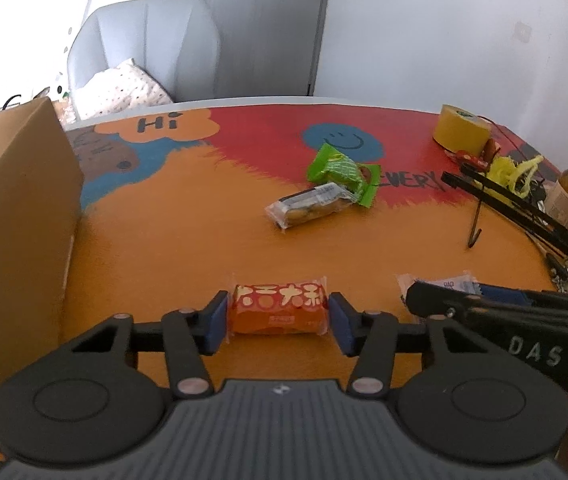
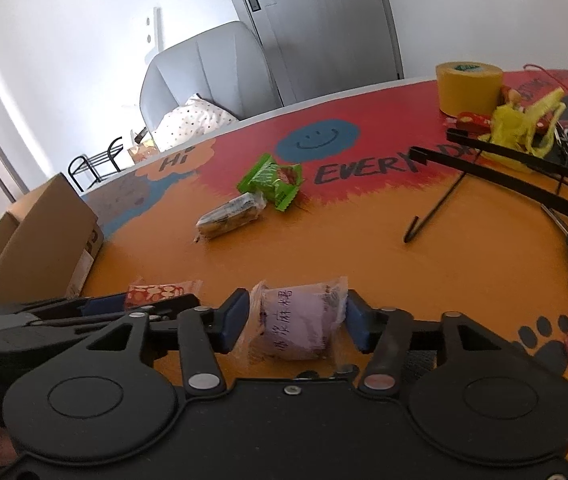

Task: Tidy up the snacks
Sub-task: 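Grasp the orange cake packet with the left tool while the right tool grasps the pink packet, then carry both packets over the cardboard box and open both tools to drop them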

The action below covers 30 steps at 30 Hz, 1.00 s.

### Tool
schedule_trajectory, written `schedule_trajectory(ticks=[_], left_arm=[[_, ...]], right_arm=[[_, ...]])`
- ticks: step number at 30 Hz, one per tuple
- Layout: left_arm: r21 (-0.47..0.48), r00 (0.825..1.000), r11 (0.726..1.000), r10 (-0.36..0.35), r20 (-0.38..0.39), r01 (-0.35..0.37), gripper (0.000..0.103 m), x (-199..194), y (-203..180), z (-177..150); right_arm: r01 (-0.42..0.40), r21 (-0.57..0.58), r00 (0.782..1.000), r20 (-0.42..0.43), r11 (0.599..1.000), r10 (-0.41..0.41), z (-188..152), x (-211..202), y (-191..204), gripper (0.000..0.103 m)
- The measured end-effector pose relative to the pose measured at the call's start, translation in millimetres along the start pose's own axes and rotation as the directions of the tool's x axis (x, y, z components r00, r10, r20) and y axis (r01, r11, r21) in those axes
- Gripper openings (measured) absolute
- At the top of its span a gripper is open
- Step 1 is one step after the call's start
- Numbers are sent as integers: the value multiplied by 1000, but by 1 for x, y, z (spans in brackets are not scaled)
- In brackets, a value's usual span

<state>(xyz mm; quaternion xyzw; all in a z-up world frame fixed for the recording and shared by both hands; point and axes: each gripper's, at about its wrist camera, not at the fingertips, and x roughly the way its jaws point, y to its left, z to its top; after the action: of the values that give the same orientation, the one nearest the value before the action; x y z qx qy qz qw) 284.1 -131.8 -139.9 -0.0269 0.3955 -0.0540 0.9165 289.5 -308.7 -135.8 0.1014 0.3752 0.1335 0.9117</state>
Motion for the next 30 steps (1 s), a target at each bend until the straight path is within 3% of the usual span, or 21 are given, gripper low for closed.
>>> schedule_trajectory(ticks=[2,4,5,8,30], left_arm=[[-11,1000,1000,10,-1,-10,51,-2,4,0],[-19,1000,1000,11,7,-11,50,-7,8,0],[-21,1000,1000,14,14,-13,50,-10,10,1],[-28,999,999,20,35,-19,50,-19,14,3],[-80,986,997,8,167,5,50,-100,42,7]], right_arm=[[15,-25,1000,1,1000,-15,0,3,5,56],[37,-59,999,3,998,-37,-1,4,10,48],[55,-77,998,5,995,-55,-1,4,13,39],[38,-61,999,-4,997,-39,0,2,12,36],[-12,-88,992,126,996,23,14,-58,60,35]])
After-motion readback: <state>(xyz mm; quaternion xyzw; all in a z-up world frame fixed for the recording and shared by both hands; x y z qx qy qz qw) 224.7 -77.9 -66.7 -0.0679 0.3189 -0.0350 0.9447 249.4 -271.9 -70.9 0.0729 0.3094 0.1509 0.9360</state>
